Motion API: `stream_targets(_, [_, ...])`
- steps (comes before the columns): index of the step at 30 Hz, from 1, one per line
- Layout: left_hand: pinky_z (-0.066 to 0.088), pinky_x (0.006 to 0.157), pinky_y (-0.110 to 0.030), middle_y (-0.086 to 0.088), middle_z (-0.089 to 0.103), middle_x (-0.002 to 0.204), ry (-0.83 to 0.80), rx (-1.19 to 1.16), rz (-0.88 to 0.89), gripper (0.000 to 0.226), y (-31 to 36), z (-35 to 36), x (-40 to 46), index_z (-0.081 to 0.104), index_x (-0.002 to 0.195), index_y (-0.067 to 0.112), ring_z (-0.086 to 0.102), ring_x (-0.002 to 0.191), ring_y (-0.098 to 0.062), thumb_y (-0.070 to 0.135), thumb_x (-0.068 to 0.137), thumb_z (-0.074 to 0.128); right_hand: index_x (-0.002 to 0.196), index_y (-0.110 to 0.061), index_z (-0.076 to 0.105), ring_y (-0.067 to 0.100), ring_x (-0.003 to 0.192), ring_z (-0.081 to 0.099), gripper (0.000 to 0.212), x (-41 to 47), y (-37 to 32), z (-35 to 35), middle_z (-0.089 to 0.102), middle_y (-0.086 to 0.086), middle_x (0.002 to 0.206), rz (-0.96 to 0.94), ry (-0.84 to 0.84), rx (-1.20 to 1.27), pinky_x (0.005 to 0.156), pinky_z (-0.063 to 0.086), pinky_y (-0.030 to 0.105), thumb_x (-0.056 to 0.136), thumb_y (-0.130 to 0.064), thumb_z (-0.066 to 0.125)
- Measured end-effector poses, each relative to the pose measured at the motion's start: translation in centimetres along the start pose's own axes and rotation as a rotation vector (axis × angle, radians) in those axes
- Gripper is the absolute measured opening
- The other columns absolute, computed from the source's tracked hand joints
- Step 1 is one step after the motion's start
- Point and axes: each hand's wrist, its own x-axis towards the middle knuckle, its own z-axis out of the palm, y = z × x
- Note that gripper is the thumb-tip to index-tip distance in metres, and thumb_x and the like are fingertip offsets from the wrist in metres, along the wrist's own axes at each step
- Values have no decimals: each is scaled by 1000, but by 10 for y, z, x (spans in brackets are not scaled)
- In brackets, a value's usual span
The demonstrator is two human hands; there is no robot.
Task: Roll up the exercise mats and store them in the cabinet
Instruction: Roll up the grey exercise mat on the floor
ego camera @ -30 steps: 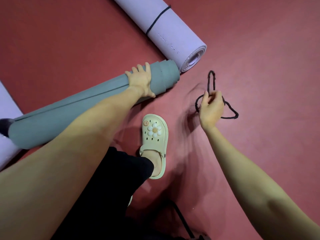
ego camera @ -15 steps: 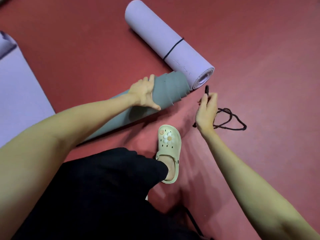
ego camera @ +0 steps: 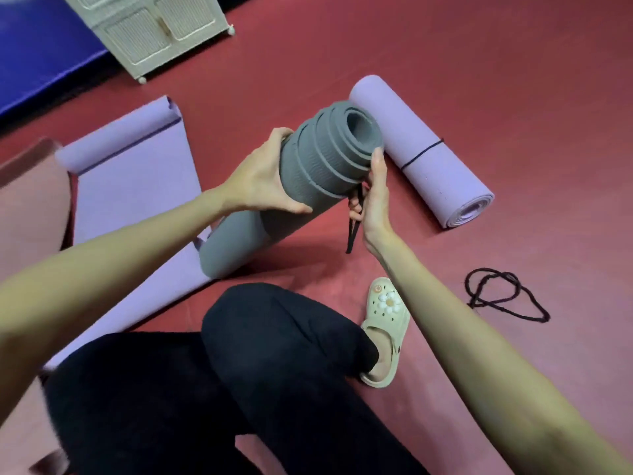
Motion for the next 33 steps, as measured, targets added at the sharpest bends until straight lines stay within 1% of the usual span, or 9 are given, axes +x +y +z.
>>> stream_targets(6, [40,89,-17,10,49,124,345,-184,-121,106,-6,-56,-61,27,134,13,50,111,-3,33,52,91,52,-29,45,-2,47,37,50,-33,-62,83,41,-19,42,-136,-163,-133,53,30,20,89,-61,52])
stream_targets(8, [41,90,-12,10,49,128,466,-245,-154,106,-9,-65,-82,28,135,14,50,113,4,32,51,90,43,-26,48,-3,44,38,55,-46,-79,105,42,-19,40,-166,-241,-180,50,30,16,89,-54,59])
stream_targets(10, [44,94,-18,9,51,131,562,-294,-168,106,-12,-72,-100,30,135,16,51,118,5,36,48,89,36,-24,47,-4,41,38,60,-58,-92,122,42,-19,40,-188,-306,-266,47,28,15,88,-51,62])
stream_targets(16, [45,94,-19,11,55,131,669,-408,-148,100,-16,-95,-134,35,130,27,52,119,7,36,48,90,60,-25,39,9,48,36,54,-83,-113,164,35,-9,50,-239,-388,-453,54,27,26,67,-72,65])
stream_targets(21, [44,105,-30,11,50,136,613,-443,-163,103,-31,-105,-140,35,135,27,48,123,4,42,50,90,93,-14,53,11,60,47,89,-87,-122,189,51,-4,73,-185,-346,-647,52,35,28,44,-88,56])
stream_targets(23, [43,107,-33,11,48,137,581,-445,-170,106,-37,-106,-139,33,136,26,47,125,2,43,50,91,108,-5,61,22,89,62,98,-83,-126,197,65,6,100,-231,-296,-725,75,49,36,55,-87,51])
stream_targets(25, [41,108,-35,7,44,139,525,-440,-179,109,-39,-108,-138,31,137,25,46,126,-1,44,48,92,122,-2,59,29,113,58,86,-77,-135,209,63,12,121,-315,-231,-771,96,45,40,76,-74,48])
stream_targets(28, [41,109,-38,4,40,143,441,-461,-154,116,-43,-111,-138,28,140,22,43,130,-2,44,47,93,121,-6,59,32,120,54,59,-70,-151,236,61,15,125,-411,-228,-880,99,43,39,87,-53,49])
stream_targets(33, [42,108,-37,9,42,140,340,-523,-214,119,-52,-122,-145,24,140,23,43,129,0,39,45,95,136,-8,49,39,132,35,61,-69,-151,274,38,25,143,-416,-201,-1180,107,31,40,93,-50,40])
